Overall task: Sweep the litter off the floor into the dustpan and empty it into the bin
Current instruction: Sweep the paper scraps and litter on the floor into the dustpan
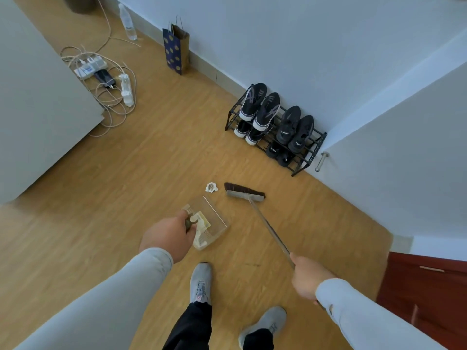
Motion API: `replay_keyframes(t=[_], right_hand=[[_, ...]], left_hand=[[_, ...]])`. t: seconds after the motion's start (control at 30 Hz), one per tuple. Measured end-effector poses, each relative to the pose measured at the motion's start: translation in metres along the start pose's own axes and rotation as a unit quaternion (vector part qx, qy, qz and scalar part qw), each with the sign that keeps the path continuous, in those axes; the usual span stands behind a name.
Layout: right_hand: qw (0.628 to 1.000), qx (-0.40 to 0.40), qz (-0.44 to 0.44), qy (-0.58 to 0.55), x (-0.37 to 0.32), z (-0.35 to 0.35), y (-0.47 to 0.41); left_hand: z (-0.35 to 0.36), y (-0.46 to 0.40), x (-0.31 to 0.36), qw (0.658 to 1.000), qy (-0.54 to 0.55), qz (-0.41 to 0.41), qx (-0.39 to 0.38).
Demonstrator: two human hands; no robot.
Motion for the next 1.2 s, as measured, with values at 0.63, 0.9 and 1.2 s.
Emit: replay_keyframes(t=[0.63, 0.9, 1.2], right_hand=[[0.980, 0.069, 0.017, -0.187, 0.019, -0.054, 0.017], [0.997, -0.046, -0.021, -0.061, -0.030, 0.022, 0.008], [0.981, -0.068, -0.003, -0.184, 0.045, -0.080, 0.074]], left_hand=[[-0.001, 0.013, -0.001, 0.999, -0.013, 0.031, -0.015], [0.003, 0.006, 0.008, 0.999, -0.012, 0.040, -0.004], [-0.005, 0.006, 0.009, 0.999, -0.020, 0.046, -0.013]])
Point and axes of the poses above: each hand's wrist, its own y-axis away from the middle knuckle, its own z-axis out of the palm, x = y × z, the point moved 1 cm from there along -y, towards the middle knuckle, and after that the axes turned 12 degrees about -z, right-handed, at the moved point
